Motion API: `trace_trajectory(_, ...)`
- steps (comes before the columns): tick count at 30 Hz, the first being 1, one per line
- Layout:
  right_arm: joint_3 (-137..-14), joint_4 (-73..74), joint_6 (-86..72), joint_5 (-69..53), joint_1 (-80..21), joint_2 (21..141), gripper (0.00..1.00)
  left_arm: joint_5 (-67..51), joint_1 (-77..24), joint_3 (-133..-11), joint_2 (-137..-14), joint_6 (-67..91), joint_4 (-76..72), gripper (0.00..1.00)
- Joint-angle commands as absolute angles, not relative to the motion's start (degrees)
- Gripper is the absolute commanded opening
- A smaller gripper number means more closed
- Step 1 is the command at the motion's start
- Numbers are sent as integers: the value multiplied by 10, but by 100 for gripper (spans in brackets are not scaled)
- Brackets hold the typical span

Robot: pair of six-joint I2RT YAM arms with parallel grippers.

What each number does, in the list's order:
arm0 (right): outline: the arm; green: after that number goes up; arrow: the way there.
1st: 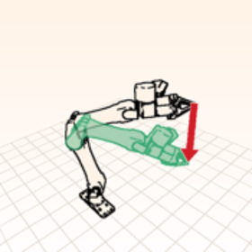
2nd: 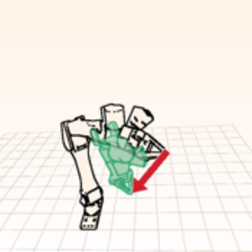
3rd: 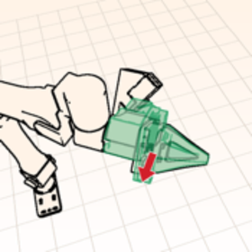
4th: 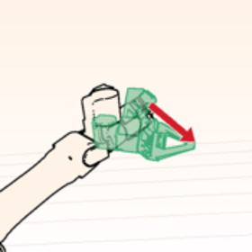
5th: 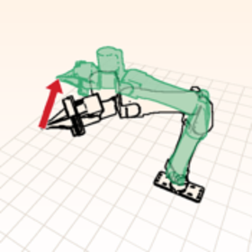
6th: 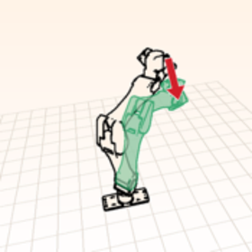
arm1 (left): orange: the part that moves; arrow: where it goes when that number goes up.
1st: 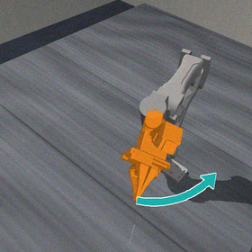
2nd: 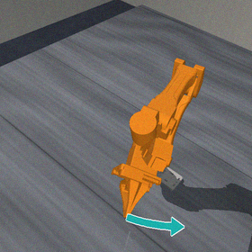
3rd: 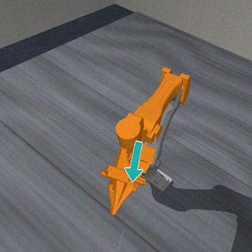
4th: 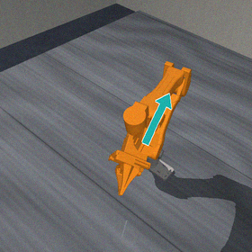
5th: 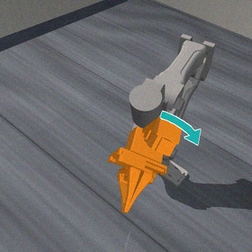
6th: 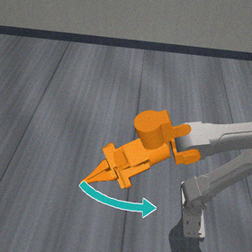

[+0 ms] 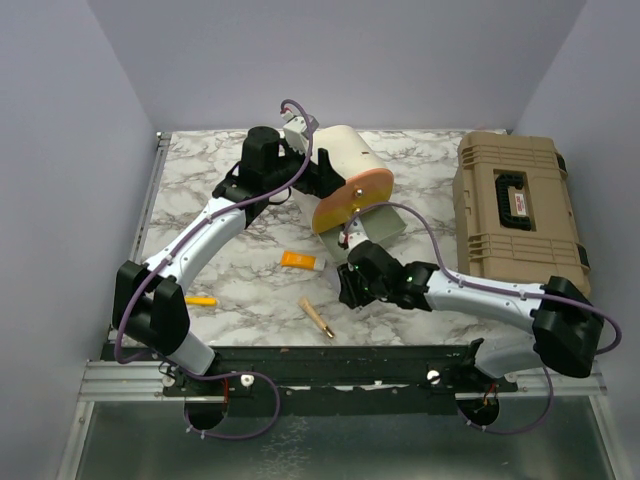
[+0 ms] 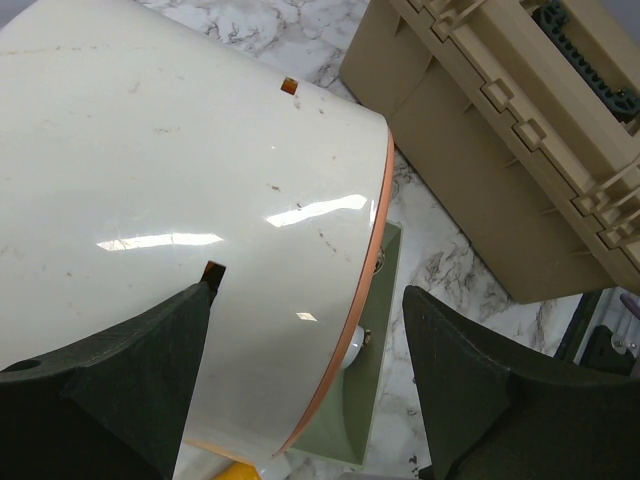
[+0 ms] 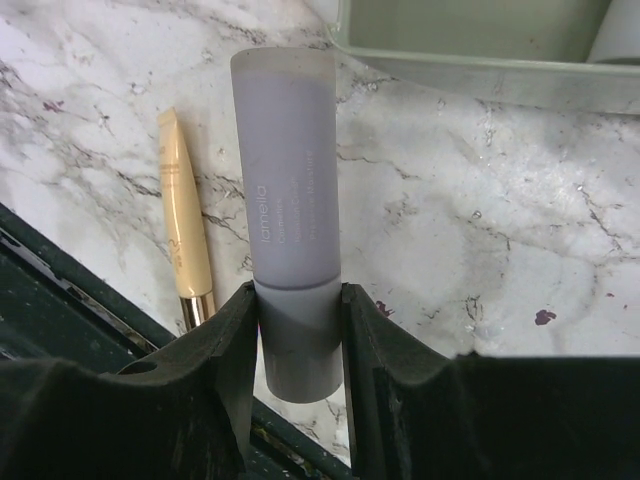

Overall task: Organize the makeup
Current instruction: Pick up the makeup from the center of the board, then place the makeup in the drawer.

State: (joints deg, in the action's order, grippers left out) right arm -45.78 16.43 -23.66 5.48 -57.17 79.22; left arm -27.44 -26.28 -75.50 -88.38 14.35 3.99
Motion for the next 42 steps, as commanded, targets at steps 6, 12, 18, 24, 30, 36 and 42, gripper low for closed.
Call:
trace_trajectory(6, -477, 127, -283, 140, -573, 714, 13, -261, -265, -737, -877, 152, 68, 79)
trace_trajectory(12, -479, 136, -303, 189, -573, 677, 12, -262, -265, -735, -877, 153, 65, 79)
trace_trajectory(18, -502, 151, -317, 208, -572, 668, 12, -265, -265, -737, -878, 155, 64, 79)
trace_trajectory(24, -550, 201, -371, 219, -560, 703, 6, -266, -265, -734, -876, 157, 62, 79)
trace_trajectory(30, -557, 197, -420, 157, -527, 724, 6, -268, -265, -732, -874, 157, 62, 79)
trace_trajectory(36, -544, 194, -472, 46, -461, 744, 3, -268, -265, -732, -871, 156, 61, 79)
trace_trajectory(42, -556, 204, -507, 4, -407, 742, 5, -268, -265, -731, -869, 156, 61, 79)
